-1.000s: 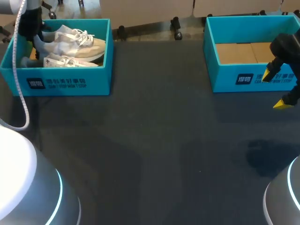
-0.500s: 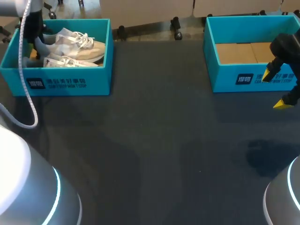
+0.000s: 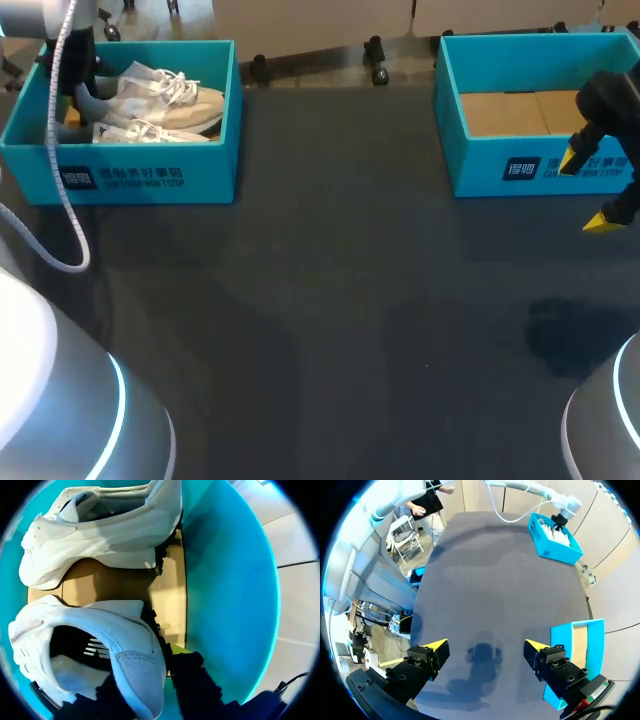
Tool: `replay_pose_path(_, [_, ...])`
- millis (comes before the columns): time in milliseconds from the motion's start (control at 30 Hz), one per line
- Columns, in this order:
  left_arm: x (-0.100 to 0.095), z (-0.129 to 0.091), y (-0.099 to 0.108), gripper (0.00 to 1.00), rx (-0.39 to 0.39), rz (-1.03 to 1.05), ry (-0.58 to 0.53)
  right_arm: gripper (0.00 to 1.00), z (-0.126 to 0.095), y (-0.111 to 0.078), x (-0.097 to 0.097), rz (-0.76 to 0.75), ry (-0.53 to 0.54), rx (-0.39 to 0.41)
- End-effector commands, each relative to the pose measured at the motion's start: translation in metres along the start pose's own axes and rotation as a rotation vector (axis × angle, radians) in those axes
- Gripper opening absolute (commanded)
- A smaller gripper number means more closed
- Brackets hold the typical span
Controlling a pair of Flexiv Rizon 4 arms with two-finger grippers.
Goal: Take the shoe out of the shoebox, open the shoe tongue, remove and reinsert the insole, then place the shoe into the shoebox
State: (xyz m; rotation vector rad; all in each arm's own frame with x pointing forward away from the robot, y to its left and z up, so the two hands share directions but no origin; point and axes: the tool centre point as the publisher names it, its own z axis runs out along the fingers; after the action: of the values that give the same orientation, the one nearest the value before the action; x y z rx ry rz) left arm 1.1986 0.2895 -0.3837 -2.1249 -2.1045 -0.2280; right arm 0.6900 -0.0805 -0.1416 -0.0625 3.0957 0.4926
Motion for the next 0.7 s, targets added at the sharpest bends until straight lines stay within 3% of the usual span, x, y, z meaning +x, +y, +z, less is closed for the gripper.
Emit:
replay_pose_path(33, [0.001,0.001,0.007,1.0,0.012,0.007,0.001,1.0,0.001,0.0,-0.001,0.0,0.002,0.002])
replay_pose_path(433, [0.004,-0.02,0.001,1.0,0.023,0.03,-0.041,1.0,0.001,0.0,-0.001,0.0,0.002,0.002])
replay_pose_path(700, [0.006,-0.051,-0.001,1.0,0.017,0.04,-0.099,1.0,0.001,0.0,-0.001,0.0,0.002,0.002])
